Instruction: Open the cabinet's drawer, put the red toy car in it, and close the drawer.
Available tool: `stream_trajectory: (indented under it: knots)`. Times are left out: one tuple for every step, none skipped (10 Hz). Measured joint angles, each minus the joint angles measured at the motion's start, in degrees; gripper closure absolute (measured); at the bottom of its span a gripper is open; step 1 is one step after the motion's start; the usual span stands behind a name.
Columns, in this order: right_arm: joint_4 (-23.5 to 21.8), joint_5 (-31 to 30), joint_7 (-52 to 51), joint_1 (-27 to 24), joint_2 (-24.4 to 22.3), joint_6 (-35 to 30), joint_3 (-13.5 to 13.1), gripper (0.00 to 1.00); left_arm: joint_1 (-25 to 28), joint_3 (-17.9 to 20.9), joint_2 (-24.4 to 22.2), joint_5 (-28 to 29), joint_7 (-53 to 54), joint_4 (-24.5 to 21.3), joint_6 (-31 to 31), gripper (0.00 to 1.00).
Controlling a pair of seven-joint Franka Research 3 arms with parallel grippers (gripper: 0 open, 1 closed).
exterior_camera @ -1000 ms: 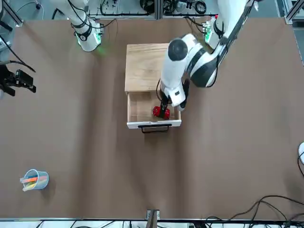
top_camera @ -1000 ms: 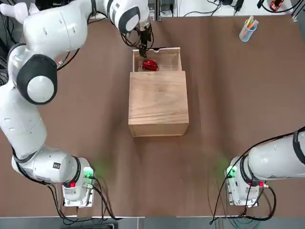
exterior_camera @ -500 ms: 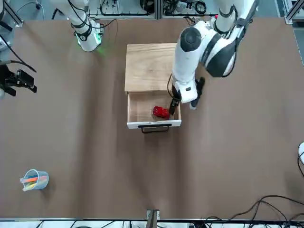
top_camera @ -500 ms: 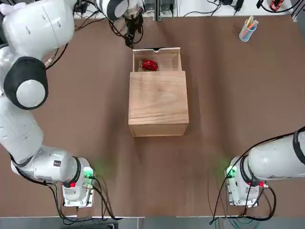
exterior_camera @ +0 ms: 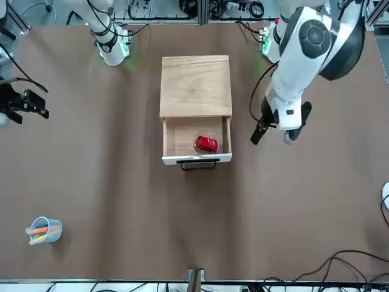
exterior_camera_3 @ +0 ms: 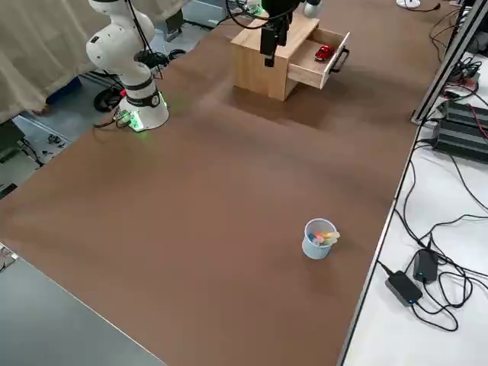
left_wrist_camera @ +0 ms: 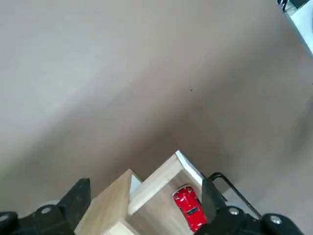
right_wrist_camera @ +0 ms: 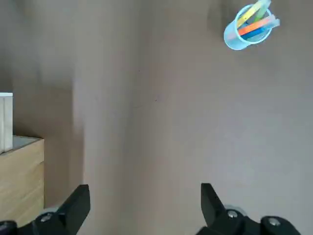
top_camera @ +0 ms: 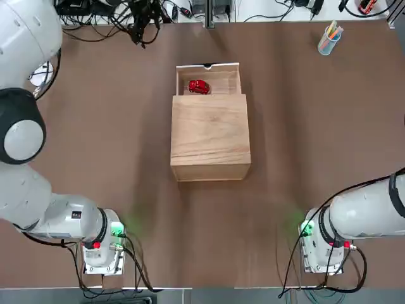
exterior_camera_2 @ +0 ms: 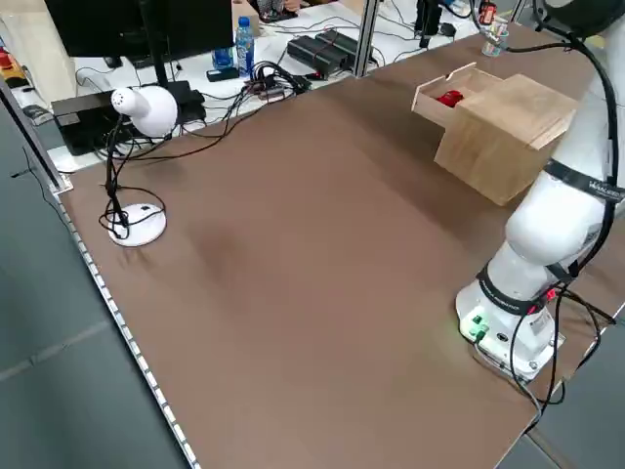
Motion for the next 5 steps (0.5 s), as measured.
stream_trajectory:
  knots:
    - [-0.2, 0.2, 0.6, 1.2, 0.9, 1.3, 0.1, 0.00, -0.1, 1.0, -0.7, -0.8, 3.6, -0.4, -1.0, 0.00]
    - [-0.4, 0.7, 1.5, 3.0, 2.3, 3.1, 0.1, 0.00, -0.1, 2.8, -1.3, -2.3, 8.7, -0.6, -2.4, 0.00]
    - [-0.7, 1.8, 3.2, 5.4, 4.3, 5.4, 0.2, 0.00, -0.1, 5.3, -2.3, -3.5, 14.8, -0.6, -4.2, 0.00]
    - [-0.8, 3.6, 5.1, 7.7, 6.6, 8.2, 0.3, 0.00, 0.0, 7.8, -3.6, -3.9, 20.6, -0.6, -5.8, 0.00]
    - [-0.9, 5.4, 7.7, 10.0, 9.1, 11.8, 0.4, 0.00, 0.0, 10.3, -5.0, -4.1, 26.2, -1.0, -6.4, 0.00]
